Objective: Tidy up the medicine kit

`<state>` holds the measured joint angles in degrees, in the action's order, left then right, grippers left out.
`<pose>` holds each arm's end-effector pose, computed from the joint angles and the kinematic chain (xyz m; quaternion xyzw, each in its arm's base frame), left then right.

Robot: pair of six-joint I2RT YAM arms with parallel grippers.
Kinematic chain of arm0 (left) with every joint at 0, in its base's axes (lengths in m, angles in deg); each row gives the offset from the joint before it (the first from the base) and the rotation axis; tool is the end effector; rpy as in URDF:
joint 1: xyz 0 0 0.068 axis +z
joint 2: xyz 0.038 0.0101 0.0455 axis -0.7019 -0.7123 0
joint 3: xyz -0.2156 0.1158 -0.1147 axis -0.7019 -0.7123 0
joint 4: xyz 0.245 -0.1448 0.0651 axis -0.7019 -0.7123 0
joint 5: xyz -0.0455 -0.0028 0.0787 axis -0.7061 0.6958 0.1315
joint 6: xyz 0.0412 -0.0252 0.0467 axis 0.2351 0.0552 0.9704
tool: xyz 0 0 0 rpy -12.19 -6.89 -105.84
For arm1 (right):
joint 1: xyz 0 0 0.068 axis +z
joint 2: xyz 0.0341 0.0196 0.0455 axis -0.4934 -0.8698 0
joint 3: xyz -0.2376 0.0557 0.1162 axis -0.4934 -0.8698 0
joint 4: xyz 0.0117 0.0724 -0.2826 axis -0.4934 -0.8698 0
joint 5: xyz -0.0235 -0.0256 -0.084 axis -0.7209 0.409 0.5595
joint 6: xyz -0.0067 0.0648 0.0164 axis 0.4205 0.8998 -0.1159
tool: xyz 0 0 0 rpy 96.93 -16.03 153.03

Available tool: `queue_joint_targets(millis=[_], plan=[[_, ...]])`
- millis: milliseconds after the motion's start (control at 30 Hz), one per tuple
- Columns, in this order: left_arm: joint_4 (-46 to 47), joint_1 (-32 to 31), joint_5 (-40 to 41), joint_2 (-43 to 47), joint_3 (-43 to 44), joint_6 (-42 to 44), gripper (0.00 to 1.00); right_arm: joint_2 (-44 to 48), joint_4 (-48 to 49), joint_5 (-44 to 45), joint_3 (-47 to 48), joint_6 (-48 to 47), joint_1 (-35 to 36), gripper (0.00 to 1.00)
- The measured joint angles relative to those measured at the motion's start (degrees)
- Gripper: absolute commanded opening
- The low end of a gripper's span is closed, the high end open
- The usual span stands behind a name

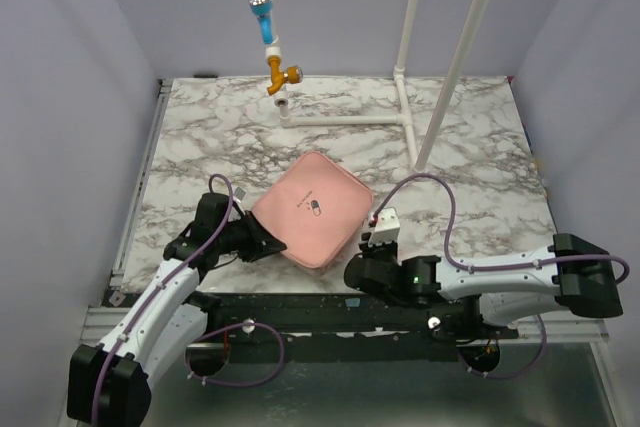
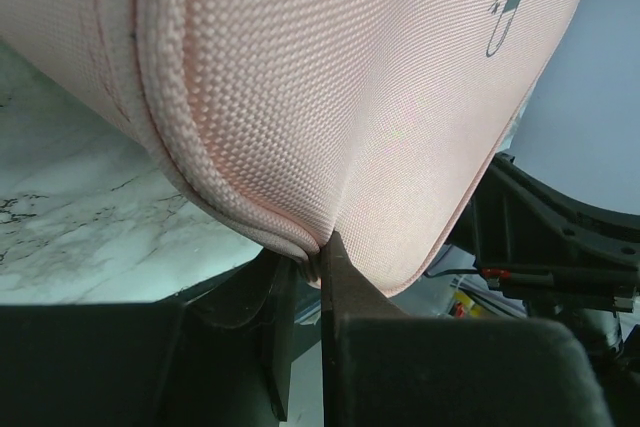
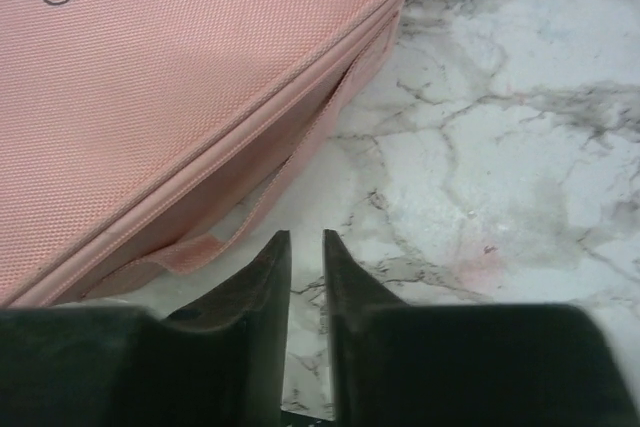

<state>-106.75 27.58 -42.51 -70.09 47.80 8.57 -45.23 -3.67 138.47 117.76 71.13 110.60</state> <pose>0.1784 -0.0832 0.1635 -0.1930 0.8804 -0.4077 0.1466 0.0845 0.2485 0.1674 -0.0661 0.8498 0.0663 0.5188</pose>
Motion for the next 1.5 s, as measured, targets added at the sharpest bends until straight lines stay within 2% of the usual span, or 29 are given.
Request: queue_joint_targets(millis=[67,133,300,433,733,1133,1333,1500], plan=[[0.1,0.0,0.0,-0.1,0.0,0.0,0.11,-0.8,0.6,-2.0,0.2,-0.2,0.0,0.42],[0.2,0.0,-0.1,-0.2,0.0,-0.2,0.19,-1.9,1.0,-3.7,0.5,-0.3,0.0,0.46],[0.4,0.0,-0.3,-0.3,-0.2,0.4,0.4,-3.2,2.2,-8.9,1.0,-0.4,0.0,0.51],[0.7,0.0,-1.0,-0.1,-0.2,1.0,0.48,-2.9,4.7,-12.3,1.3,-0.8,0.0,0.53],[0.8,0.0,-2.0,0.8,-0.1,1.2,0.5,-3.1,10.3,-17.4,1.9,-2.1,2.4,0.6],[0.8,0.0,-2.4,0.8,0.0,1.3,0.5,-9.8,14.7,-18.2,5.4,-2.1,6.8,0.64],[0.8,0.0,-2.4,0.8,0.0,1.3,0.5,-14.6,14.7,-15.8,7.3,-0.3,7.0,0.61],[0.8,0.0,-2.4,0.8,0.0,1.5,0.5,-16.6,14.7,-12.5,8.6,0.9,7.0,0.55]])
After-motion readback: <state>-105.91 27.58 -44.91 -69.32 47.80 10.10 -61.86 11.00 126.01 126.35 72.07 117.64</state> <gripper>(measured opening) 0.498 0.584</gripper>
